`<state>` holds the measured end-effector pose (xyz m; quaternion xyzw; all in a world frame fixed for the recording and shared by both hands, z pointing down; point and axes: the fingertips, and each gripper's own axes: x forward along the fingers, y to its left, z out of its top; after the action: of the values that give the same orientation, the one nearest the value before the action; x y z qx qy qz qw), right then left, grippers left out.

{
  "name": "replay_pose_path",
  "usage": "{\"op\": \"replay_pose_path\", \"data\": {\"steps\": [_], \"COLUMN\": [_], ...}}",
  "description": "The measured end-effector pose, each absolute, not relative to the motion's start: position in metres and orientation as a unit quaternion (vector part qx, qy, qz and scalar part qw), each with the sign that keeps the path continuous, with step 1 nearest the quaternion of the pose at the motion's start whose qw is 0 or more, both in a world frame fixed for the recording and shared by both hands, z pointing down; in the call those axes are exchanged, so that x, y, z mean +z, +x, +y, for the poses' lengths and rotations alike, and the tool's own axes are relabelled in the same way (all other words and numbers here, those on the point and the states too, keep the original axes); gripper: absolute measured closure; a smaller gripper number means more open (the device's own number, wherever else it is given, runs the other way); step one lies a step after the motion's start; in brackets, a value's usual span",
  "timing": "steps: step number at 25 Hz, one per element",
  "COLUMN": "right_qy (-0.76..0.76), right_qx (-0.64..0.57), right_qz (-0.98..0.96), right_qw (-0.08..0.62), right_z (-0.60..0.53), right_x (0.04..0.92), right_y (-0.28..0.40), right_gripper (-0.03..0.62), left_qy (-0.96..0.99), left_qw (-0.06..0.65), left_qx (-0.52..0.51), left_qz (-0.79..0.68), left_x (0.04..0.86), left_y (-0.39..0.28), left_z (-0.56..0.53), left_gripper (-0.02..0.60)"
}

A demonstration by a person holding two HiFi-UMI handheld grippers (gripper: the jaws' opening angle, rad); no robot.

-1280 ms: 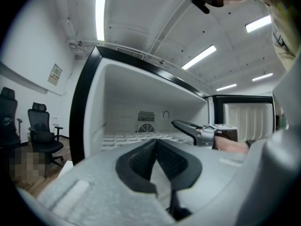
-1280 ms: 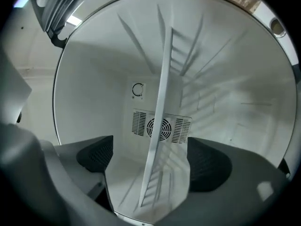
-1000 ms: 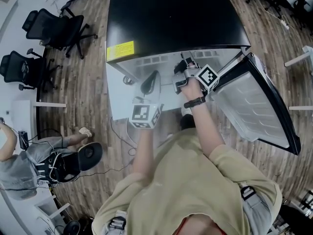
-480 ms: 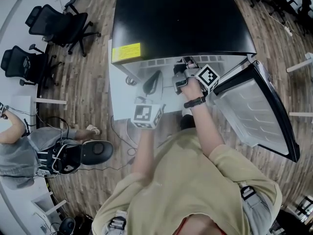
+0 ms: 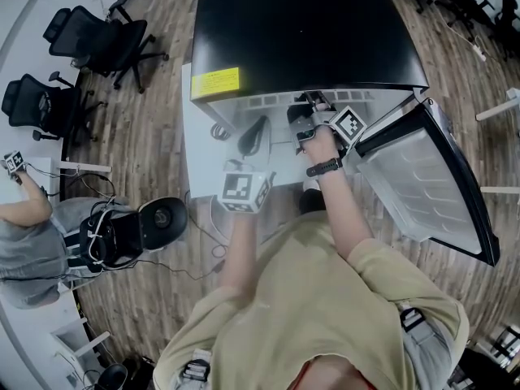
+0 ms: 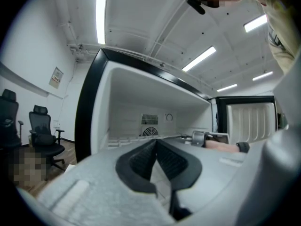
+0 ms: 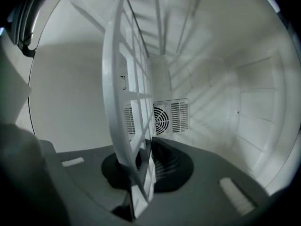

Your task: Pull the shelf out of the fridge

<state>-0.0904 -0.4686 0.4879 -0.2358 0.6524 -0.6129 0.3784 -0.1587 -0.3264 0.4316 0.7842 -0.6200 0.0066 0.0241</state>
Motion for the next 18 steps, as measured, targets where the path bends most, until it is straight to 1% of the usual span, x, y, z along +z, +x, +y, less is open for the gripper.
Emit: {"op": "replay_pose_path", "data": {"steps": [11, 18], "right_qy": [-0.240, -0.240], "right_qx": [-0.619, -0.620], "right_qz": [0.642, 0.643], "right_qw": [0.384, 0.379], "right_z": [-0.457, -0.435], "right_x": [0.487, 0.487], "right_y": [-0.086, -0.079], "right_gripper": [0.563, 0.563], "left_qy": [0.781, 0.789], "left_qw": [0.021, 0.021], "left_qx": [-0.002, -0.006], "left_qz": [-0.624, -0.614], "left_x": [0.423, 0.421], "left_y": [-0.164, -0.154], "left_z": [-0.307, -0.293], "left_gripper": [0.580, 0.580]}}
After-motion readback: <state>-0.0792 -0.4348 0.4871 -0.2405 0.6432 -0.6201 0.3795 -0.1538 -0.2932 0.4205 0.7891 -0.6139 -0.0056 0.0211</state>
